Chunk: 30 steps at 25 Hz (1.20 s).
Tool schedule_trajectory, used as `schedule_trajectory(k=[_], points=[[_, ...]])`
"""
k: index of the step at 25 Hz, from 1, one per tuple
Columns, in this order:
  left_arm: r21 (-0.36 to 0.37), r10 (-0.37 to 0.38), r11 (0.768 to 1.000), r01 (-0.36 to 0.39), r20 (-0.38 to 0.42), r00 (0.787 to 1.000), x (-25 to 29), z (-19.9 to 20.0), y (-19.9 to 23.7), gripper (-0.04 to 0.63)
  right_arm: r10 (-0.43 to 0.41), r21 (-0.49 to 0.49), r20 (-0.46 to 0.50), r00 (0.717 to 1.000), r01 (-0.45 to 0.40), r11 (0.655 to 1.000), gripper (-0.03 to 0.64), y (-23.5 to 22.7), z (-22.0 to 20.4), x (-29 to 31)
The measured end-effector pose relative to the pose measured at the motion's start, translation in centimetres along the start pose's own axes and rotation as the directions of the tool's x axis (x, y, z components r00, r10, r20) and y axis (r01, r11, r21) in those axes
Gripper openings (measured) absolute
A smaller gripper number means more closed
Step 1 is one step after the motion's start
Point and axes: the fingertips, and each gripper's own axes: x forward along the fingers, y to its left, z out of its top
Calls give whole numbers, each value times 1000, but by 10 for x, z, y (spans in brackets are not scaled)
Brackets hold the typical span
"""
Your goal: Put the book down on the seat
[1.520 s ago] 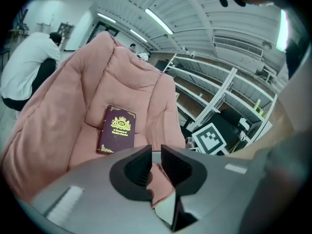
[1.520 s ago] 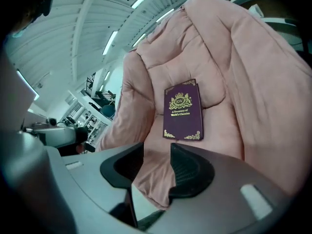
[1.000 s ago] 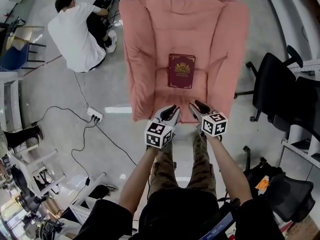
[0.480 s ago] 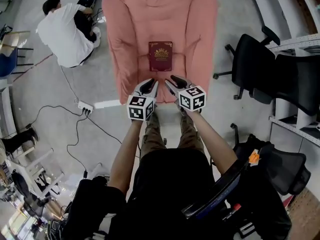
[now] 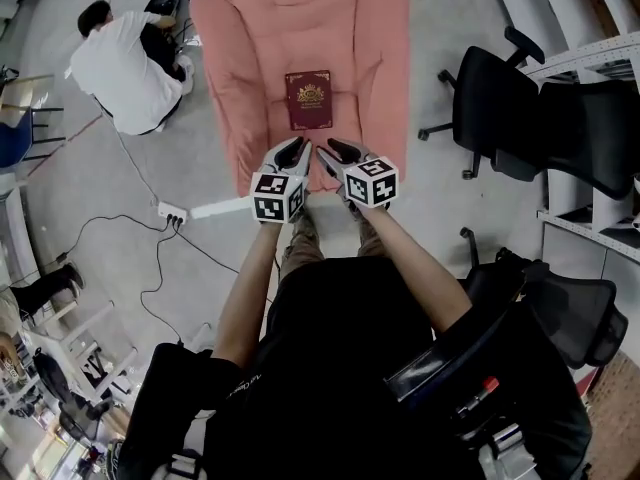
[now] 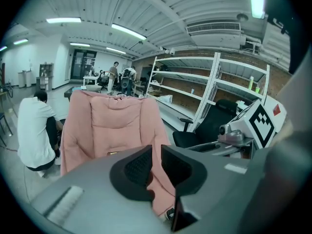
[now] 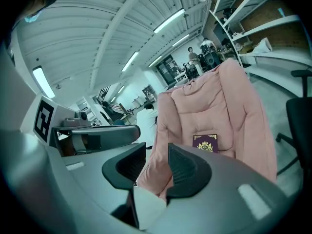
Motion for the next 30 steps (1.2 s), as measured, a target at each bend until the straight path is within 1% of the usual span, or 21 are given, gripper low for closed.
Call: schedule_trajectory(k=[5,10,12,17,19,22,27,30], points=[[25,10,1000,-10,16,1000,-2,13,-6,54,-12,8,31,999,12,1000,157,6,12,-5],[45,32,998,-33,34,999,-4,23,-7,41,-17,-42,53,998,19,999,148,13,27,-10],[48,45,998,-47,40,998,-7,24,-7,37,-21,-63,63,998,25,998,111,13,31,-10],[62,103,992,-109,90,991,-14,38,-3,27,-37,-138,112,993,52,989,80,14,54,-18],[62,128,989,-135,108,986,-15,44,0,14,-41,-190,139,989,68,979,41,15,65,-22],[61,144,986,-154,138,980,-14,52,4,9,-33,-260,182,983,81,962,14,20,86,-28],[113,149,978,-175,207,967,-24,81,0,3,27,-361,254,967,68,930,14,44,112,-44],[138,150,972,-191,262,953,-33,96,2,2,71,-413,279,958,53,909,14,60,118,-46]])
